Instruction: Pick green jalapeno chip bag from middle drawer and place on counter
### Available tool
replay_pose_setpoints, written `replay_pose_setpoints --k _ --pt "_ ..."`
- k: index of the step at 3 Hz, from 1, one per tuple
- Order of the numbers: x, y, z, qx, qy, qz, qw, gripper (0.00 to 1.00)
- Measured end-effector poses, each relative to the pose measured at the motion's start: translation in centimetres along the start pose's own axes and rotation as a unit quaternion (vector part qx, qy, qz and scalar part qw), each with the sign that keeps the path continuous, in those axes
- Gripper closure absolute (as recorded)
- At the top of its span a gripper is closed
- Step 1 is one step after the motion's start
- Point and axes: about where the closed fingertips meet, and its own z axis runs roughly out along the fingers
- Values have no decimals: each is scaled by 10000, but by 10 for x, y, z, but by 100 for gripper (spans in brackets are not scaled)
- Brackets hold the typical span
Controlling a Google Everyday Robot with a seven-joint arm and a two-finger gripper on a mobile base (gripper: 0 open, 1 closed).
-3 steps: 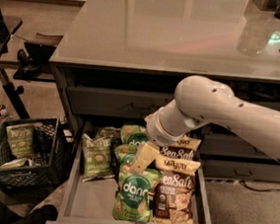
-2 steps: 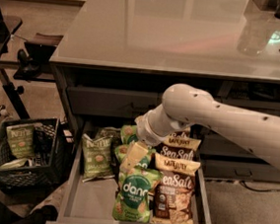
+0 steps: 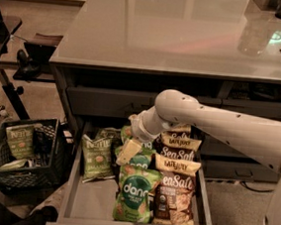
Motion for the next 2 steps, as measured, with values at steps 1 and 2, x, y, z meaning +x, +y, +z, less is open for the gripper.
replay_pose_setpoints --k 1,2 --pt "-1 0 22 128 -185 -6 9997 0" --pt "2 -11 66 373 -236 -10 9990 0"
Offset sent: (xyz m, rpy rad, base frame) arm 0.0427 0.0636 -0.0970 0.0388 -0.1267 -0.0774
